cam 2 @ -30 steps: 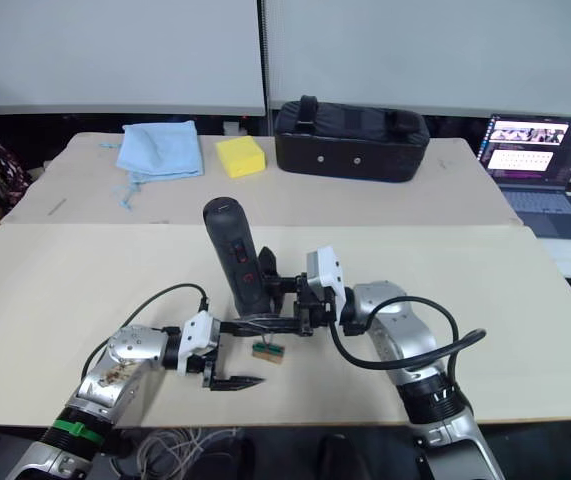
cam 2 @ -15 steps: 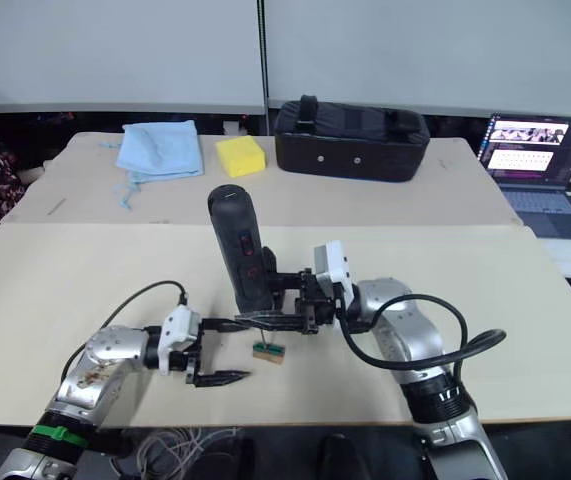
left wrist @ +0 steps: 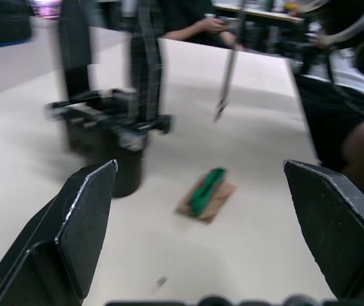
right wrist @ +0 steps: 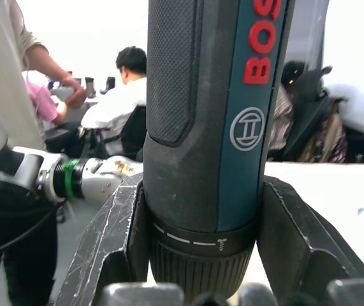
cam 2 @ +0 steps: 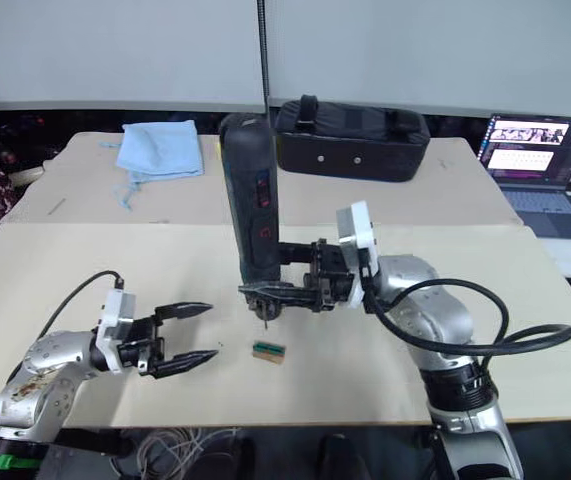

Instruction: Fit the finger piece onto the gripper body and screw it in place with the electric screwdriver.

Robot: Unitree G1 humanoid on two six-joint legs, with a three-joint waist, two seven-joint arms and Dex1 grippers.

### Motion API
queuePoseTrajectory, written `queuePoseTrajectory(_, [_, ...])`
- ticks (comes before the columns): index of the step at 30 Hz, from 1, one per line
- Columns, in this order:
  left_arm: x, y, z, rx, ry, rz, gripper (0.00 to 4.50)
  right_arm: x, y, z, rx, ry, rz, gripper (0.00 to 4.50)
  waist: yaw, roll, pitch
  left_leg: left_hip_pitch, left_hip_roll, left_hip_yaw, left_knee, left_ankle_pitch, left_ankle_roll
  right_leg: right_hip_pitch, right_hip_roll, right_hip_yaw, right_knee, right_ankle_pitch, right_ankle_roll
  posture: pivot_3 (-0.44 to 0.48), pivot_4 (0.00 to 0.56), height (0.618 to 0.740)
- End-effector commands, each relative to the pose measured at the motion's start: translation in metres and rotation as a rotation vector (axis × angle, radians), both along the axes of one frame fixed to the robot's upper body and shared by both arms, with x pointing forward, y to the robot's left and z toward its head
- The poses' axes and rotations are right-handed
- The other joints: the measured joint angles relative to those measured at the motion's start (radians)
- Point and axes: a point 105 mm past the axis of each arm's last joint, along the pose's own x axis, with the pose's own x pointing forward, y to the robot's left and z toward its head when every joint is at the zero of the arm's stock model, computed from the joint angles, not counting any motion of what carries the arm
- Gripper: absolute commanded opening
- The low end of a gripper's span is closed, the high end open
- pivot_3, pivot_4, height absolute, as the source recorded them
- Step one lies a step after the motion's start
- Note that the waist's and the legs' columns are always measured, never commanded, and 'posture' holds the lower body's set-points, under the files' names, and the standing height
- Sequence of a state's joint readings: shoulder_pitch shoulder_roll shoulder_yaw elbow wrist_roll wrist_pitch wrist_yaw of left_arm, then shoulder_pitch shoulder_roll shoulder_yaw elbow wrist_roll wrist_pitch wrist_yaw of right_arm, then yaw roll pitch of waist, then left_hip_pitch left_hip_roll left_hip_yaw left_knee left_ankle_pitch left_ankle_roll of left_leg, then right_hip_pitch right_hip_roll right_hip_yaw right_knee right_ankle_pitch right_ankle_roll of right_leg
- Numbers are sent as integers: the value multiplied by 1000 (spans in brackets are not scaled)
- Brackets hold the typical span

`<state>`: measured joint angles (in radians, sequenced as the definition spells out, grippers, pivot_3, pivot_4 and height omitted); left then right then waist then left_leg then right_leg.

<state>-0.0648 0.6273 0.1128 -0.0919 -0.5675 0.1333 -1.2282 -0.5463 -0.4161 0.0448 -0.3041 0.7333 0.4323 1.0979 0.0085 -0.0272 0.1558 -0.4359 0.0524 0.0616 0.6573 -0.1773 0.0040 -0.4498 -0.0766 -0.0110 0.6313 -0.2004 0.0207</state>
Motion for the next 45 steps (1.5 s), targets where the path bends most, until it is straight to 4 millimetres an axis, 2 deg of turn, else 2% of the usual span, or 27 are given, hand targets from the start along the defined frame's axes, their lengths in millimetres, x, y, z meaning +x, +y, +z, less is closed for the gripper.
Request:
queuePoseTrajectory(1, [10,1,8,-32,-55,54,4423,-13,-3,26,51,-71,24,1929,2,0,0,0,0,0,0,0,0,0,0,0,0,0,0,0,150,740])
queuePoseTrajectory(6, [28,-8,-18,61,-48,87,4423,-14,-5,37,66,-54,20,1929,4,0,0,0,0,0,0,0,0,0,0,0,-1,0,0,0,150,740])
queuePoseTrajectory(9, [40,-16,-25,77,-49,92,4423,-13,-6,39,61,-47,18,1929,3,0,0,-1,-1,0,0,0,0,1,0,0,-1,1,0,0,150,740])
queuePoseTrajectory(12, [52,-33,-34,125,-45,73,4423,-12,-7,37,47,-42,13,1929,4,0,0,-1,-1,0,0,0,0,1,0,0,-1,1,0,0,150,740])
queuePoseTrajectory(16, [60,-55,-42,139,-22,28,4423,-12,-11,34,32,-37,0,1929,3,0,0,-2,-1,-1,1,0,0,1,0,0,-2,4,3,0,150,740])
queuePoseTrajectory(26, [76,-80,-43,134,0,40,4423,-11,-14,32,17,-38,-25,1929,3,0,0,-3,-1,-1,1,0,0,0,0,0,-2,7,1,0,150,740])
queuePoseTrajectory(32, [73,-88,-46,158,22,15,4423,-11,-15,30,12,-36,-38,1929,3,-1,0,-3,-1,-1,1,0,0,0,0,0,-2,8,2,0,150,740])
queuePoseTrajectory(35, [71,-87,-46,150,47,4,3602,-11,-16,29,9,-35,-43,1929,3,-1,0,-3,-1,-1,1,0,0,0,0,0,-2,8,2,0,150,740])
queuePoseTrajectory(38, [72,-82,-44,156,51,-15,2313,-11,-17,27,4,-33,-48,1929,3,-1,0,-3,-1,-1,1,0,0,0,0,0,-2,7,1,0,150,740])
queuePoseTrajectory(45, [78,-74,-38,195,20,-122,2289,-15,-22,23,-16,-22,-48,1929,1,-1,0,-3,-1,-1,1,0,0,0,1,0,-2,6,0,0,150,740])
